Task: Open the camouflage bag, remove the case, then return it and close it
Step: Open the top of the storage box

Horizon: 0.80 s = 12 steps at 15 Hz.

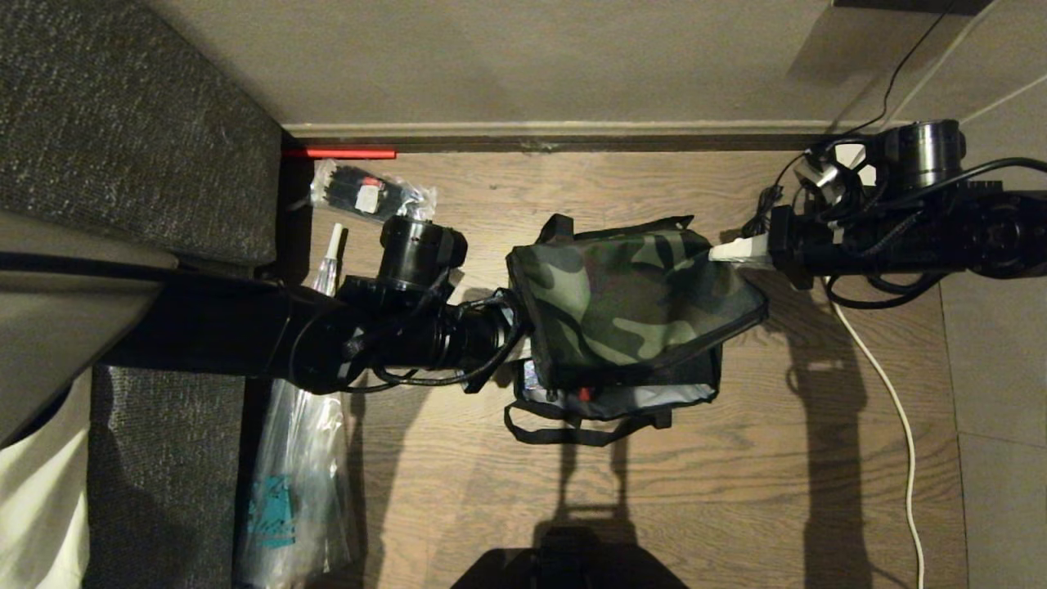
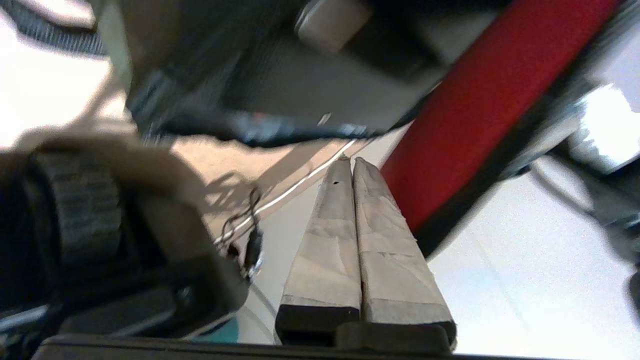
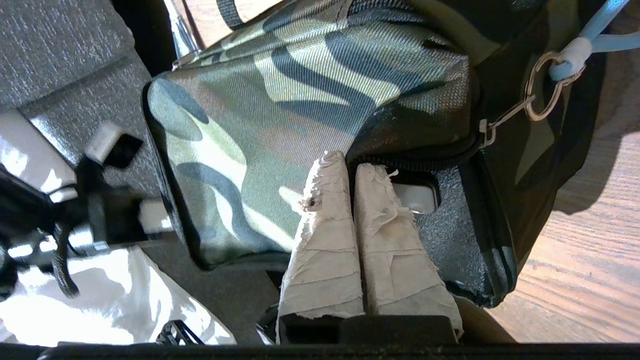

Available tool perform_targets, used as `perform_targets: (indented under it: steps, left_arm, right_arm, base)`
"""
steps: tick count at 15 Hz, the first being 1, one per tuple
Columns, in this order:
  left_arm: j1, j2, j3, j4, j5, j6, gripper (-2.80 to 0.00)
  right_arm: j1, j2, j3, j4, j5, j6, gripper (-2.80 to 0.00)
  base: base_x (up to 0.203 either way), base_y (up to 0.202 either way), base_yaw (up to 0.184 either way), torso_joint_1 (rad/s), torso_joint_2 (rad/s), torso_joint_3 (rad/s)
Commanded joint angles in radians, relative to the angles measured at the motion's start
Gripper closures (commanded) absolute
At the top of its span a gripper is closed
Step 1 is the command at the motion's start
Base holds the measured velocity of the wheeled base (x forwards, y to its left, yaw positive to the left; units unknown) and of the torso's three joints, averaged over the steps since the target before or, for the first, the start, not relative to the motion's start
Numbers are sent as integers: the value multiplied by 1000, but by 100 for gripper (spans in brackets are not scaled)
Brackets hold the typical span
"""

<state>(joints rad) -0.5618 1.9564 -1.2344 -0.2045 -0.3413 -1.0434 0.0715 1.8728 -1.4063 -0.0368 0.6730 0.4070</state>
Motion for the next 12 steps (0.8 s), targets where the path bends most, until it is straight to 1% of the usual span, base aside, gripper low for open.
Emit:
perform_targets:
  steps: [1,5,6,12]
  left_arm:
    - [-14,-3,38,0,-2,-6,0]
    - [-44,-32,93,-3,-1,-5,0]
    - [-44,-33,90,-7,0,-6,0]
    - [-40,-7,-55,-12,31,-12,0]
  right_arm:
    - [1,6,-12,5,4,3,0]
    - [1,9,-31,14,5,3,0]
    - [1,11,-33,14,4,3,0]
    - [1,12,-33,15,4,3,0]
  base:
    - [0,0,0,0,0,0]
    - [0,0,0,0,0,0]
    - [0,0,0,0,0,0]
    - [0,0,0,0,0,0]
